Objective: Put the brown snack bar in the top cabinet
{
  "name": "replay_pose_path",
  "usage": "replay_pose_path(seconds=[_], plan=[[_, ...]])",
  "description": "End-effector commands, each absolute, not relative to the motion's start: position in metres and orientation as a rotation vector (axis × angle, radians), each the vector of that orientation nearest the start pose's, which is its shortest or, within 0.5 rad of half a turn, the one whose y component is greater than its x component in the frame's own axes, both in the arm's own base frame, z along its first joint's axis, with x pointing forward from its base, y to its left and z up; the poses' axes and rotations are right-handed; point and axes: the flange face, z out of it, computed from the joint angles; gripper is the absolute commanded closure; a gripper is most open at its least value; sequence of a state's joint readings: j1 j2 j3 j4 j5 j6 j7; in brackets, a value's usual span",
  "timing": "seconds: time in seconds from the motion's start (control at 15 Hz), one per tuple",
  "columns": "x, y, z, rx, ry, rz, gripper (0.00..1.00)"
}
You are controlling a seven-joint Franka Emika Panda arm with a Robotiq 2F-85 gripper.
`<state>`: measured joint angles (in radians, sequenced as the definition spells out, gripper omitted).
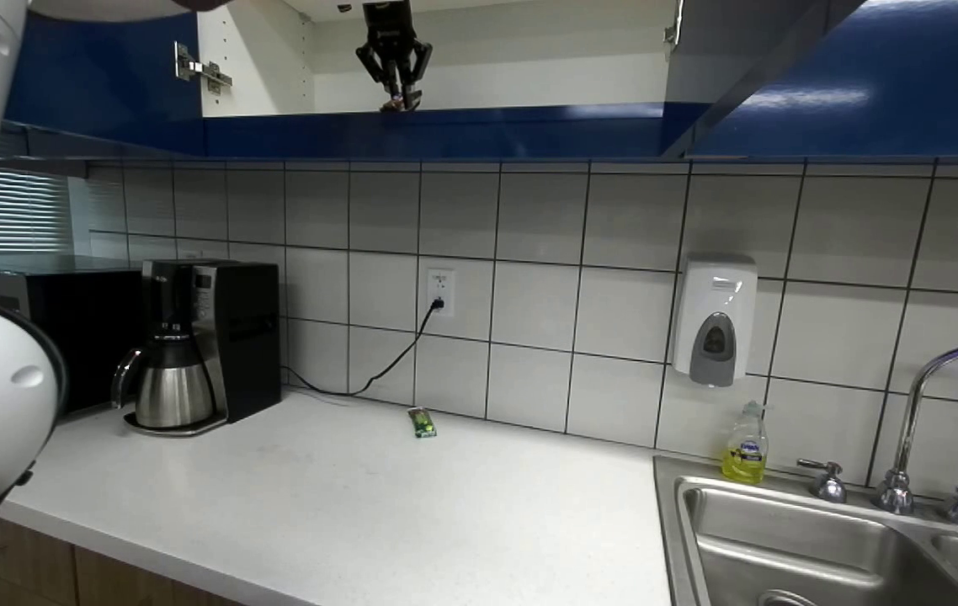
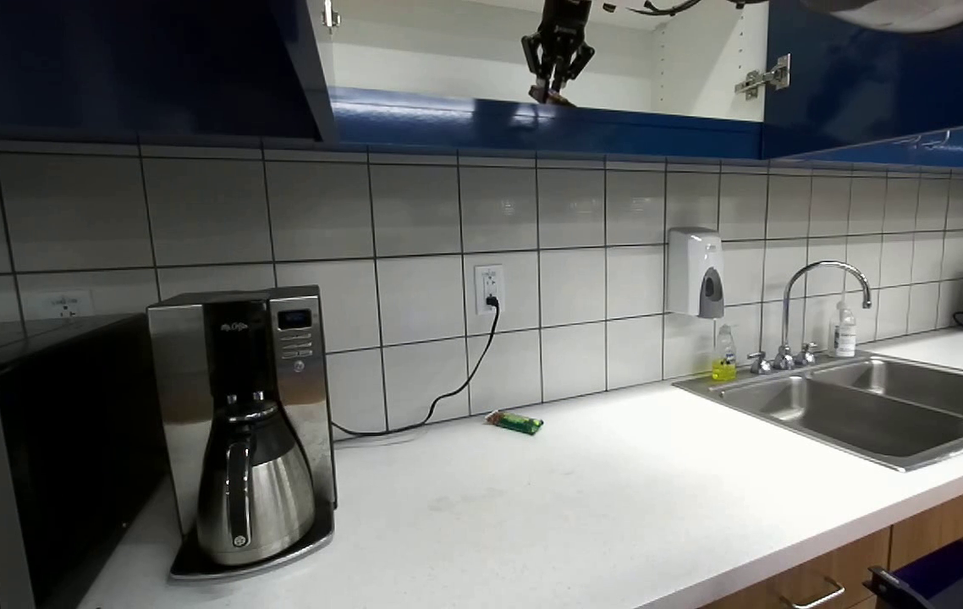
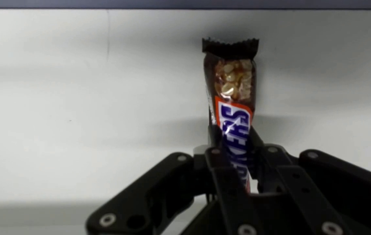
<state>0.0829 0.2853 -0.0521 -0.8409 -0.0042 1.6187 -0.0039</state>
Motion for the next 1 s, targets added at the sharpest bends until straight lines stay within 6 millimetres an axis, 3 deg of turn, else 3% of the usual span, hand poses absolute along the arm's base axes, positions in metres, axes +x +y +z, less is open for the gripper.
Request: replay_pose_path(seconds=[0.0, 0.07, 0.53, 0.93], plan=[[0.613, 0.025, 0.800, -3.068, 0.007, -0.751, 0.55], [0.613, 0.025, 0.799, -3.068, 0.016, -0.747, 0.54], [0.607, 0.018, 0.808, -3.048, 0.057, -0.767, 0.01], [0.592, 0.019, 0.821, -3.034, 0.036, -0.791, 0.00]])
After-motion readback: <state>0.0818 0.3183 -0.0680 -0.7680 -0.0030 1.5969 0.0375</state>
